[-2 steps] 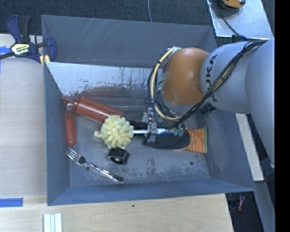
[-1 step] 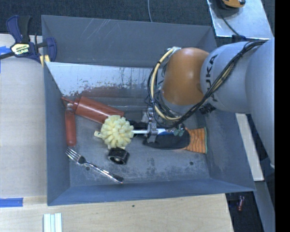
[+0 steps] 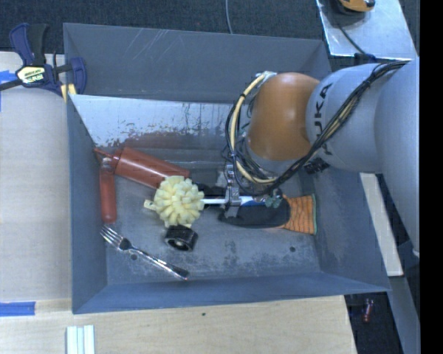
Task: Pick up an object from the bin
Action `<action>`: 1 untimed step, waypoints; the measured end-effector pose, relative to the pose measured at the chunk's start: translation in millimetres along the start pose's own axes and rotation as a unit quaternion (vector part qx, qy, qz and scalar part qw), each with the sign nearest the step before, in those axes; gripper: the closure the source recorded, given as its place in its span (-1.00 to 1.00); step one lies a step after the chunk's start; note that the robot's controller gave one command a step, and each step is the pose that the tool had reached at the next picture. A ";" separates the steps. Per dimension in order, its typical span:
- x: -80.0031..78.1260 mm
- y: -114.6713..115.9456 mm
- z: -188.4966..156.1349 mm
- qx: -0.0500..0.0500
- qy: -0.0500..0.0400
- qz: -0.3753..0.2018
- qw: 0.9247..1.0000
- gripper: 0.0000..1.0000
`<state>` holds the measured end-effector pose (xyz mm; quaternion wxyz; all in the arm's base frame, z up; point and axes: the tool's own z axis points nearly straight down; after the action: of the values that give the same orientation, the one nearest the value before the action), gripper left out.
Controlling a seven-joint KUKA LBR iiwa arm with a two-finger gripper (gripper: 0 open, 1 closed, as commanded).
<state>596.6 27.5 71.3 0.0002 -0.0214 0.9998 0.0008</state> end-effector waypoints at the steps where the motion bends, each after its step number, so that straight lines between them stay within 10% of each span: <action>1: 0.0 0.0 0.0 0.000 0.000 0.000 1.000 1.00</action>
Offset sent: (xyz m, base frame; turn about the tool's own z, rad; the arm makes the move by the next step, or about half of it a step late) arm 0.0000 0.0000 0.0000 0.0000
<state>596.6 27.5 71.3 0.0002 -0.0213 0.9998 0.0008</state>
